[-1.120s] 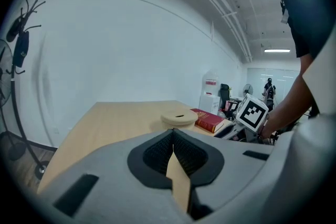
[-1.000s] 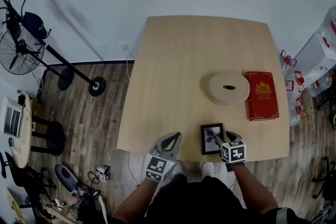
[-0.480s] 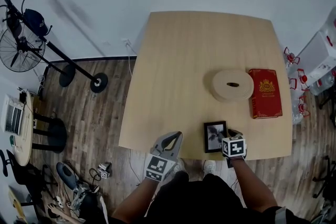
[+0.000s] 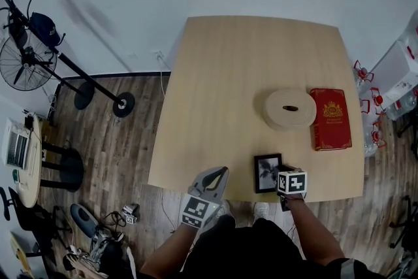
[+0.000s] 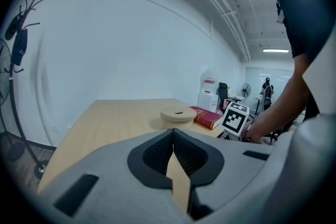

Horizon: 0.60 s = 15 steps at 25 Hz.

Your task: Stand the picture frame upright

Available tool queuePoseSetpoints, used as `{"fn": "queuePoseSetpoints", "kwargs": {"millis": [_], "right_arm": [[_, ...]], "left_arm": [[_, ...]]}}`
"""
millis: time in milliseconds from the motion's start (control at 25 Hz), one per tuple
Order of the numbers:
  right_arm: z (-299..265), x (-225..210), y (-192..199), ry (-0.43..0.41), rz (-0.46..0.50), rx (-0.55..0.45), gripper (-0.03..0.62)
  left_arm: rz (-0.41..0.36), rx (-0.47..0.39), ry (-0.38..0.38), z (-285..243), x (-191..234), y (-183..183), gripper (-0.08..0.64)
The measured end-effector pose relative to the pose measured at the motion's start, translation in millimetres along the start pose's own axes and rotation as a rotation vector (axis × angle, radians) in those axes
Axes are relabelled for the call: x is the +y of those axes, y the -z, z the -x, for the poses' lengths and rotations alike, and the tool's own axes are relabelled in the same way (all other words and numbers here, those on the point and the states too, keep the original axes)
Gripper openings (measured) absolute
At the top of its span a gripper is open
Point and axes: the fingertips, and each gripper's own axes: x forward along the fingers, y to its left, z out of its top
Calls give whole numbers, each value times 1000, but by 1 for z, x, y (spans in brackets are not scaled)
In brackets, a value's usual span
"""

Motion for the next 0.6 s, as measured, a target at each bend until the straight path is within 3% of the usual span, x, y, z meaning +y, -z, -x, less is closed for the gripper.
{"fn": "queuePoseSetpoints", "kwargs": {"millis": [600], "right_arm": [[0, -1, -4, 1, -68, -46, 69]], "left_arm": [[-8, 1, -4, 1, -1, 0, 0]]}}
